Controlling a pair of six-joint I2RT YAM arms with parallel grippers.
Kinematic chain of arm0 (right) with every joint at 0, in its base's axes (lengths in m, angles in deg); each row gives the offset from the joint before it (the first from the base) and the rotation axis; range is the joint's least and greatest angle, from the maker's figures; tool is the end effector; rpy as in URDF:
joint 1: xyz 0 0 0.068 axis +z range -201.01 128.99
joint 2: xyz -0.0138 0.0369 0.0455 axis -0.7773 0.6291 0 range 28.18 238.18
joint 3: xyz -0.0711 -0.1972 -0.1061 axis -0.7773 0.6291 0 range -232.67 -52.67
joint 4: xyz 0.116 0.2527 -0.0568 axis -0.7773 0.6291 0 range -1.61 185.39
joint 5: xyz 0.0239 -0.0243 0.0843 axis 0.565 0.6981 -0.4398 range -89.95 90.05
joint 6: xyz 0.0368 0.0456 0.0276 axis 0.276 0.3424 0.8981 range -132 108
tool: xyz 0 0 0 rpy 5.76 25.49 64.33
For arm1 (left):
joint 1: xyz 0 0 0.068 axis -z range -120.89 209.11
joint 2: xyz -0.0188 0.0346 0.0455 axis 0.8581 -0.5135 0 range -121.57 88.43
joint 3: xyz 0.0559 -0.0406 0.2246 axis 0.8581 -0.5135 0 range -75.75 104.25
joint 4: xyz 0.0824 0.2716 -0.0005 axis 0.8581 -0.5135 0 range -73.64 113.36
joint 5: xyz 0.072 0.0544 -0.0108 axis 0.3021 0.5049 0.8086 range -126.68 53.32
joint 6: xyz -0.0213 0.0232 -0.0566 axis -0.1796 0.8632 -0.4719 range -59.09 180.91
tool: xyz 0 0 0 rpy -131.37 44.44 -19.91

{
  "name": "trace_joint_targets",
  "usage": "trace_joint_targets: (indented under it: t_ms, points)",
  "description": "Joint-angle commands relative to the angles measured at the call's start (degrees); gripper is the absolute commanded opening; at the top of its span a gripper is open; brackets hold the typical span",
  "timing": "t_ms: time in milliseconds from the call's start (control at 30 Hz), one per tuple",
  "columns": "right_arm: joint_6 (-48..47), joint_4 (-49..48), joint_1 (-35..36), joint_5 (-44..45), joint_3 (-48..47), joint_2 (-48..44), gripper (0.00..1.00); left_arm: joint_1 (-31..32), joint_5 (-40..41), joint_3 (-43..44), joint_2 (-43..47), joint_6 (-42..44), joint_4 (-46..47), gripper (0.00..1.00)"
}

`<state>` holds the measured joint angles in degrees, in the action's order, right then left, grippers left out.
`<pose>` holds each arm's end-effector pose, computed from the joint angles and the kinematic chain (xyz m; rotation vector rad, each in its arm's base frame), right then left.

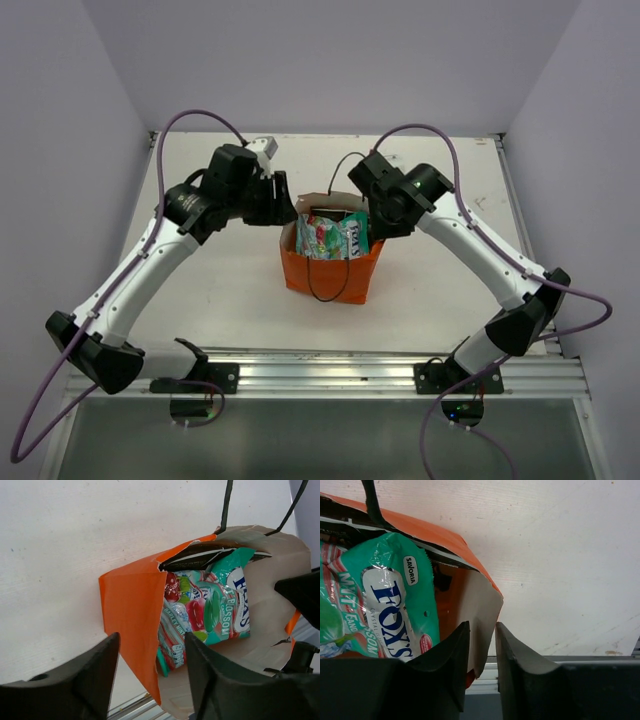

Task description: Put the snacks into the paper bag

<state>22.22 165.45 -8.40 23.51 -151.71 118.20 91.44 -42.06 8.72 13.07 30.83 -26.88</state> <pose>0.2499 0.2027 0.3279 -0.0856 2.5907 -0.1089 0.2617 -0.1713 0.3509 0.0974 2.3758 -0.6553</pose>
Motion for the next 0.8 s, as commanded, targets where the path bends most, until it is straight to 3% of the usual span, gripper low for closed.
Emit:
trace_joint_targets:
  t_ms: [0, 33, 100, 233, 367, 433, 467, 567, 600, 733, 767]
  points:
    - [-0.81, 4.43, 0.46, 1.07, -3.17, -2.39, 0.32, 0.44, 2.03, 2.28, 3.88, 0.38, 2.77, 0.60]
    - [-1.69, 3.37, 0.46, -0.60, -3.78, -3.00, 0.36, 0.71, 2.57, 2.54, 4.68, 0.38, 3.56, 0.71]
    - [-3.45, 0.65, 0.63, -2.45, -4.84, -4.93, 0.39, 1.15, 4.94, 2.90, 7.22, 0.38, 6.11, 0.77]
    - [-3.63, -1.21, 0.63, -2.02, -10.02, -8.19, 0.54, 1.68, 12.40, 4.56, 10.75, 0.90, 10.15, 0.84]
    - [-3.89, -0.95, 0.63, 5.85, -13.63, -10.30, 0.63, 1.50, 22.94, 6.50, 8.92, 5.19, 10.95, 0.94]
    - [-4.33, -0.33, 0.54, 9.56, -12.85, -10.83, 0.67, 0.19, 24.45, 8.52, 4.27, 8.19, 11.04, 0.98]
    - [-4.60, 0.45, 0.54, 12.28, -12.32, -10.74, 0.68, -1.04, 22.46, 9.22, 2.51, 10.29, 11.65, 0.99]
    - [-7.40, 1.86, -0.33, 21.69, -11.00, -9.25, 0.73, -16.45, 12.12, 12.12, -5.30, 8.83, 13.05, 0.99]
    - [-8.19, 2.13, -0.60, 25.63, -10.99, -8.38, 0.75, -18.78, 11.20, 14.74, -6.72, 8.73, 13.50, 1.00]
    - [-12.94, -1.98, -3.67, 27.34, -11.35, -4.51, 0.74, -22.05, 14.70, 20.46, -11.39, 12.58, 13.76, 1.00]
    - [-15.21, -4.17, -4.02, 27.86, -10.48, -4.76, 0.81, -22.14, 16.53, 20.82, -11.83, 13.47, 14.37, 1.00]
